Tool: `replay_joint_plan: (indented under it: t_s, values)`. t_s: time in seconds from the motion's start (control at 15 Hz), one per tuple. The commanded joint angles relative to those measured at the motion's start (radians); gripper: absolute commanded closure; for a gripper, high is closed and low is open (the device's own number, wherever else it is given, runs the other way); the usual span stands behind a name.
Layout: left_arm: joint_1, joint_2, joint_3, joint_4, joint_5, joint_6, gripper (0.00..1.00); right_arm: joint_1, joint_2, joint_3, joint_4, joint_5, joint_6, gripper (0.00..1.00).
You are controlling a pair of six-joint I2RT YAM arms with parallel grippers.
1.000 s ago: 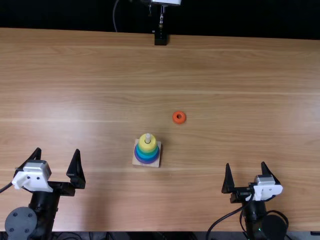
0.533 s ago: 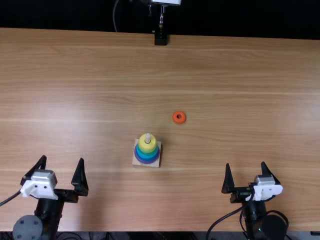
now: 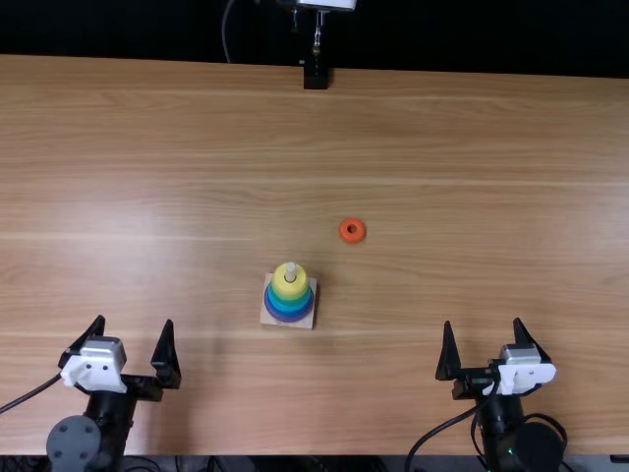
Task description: Build the Hanoi tower: stack the rings onto the peg from bottom to top in this color order: purple, dark blue, light blue, dark green, light green, yellow, orange.
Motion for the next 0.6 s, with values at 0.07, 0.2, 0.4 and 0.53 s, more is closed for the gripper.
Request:
replay_joint_plan:
  t_s: [0.07,0.2,0.4,0.53]
  values:
    - [0.011,-0.011,-0.059,0.027,0.001,0.047,0.00,-0.014,-0.013,-0.012,-0.016,-0.004,0.002,0.00]
    - [0.011,-0.011,-0.059,0.049,0.001,0.071,0.00,-0.014,-0.013,-0.012,-0.018,-0.004,0.003,0.00]
    - [0.012,-0.011,-0.059,0.046,-0.004,0.071,0.00,-0.014,-0.013,-0.010,-0.018,-0.004,0.002,0.00]
    - [0.012,-0.011,-0.059,0.055,-0.046,0.071,0.00,-0.014,-0.013,-0.012,-0.016,-0.004,0.002,0.00]
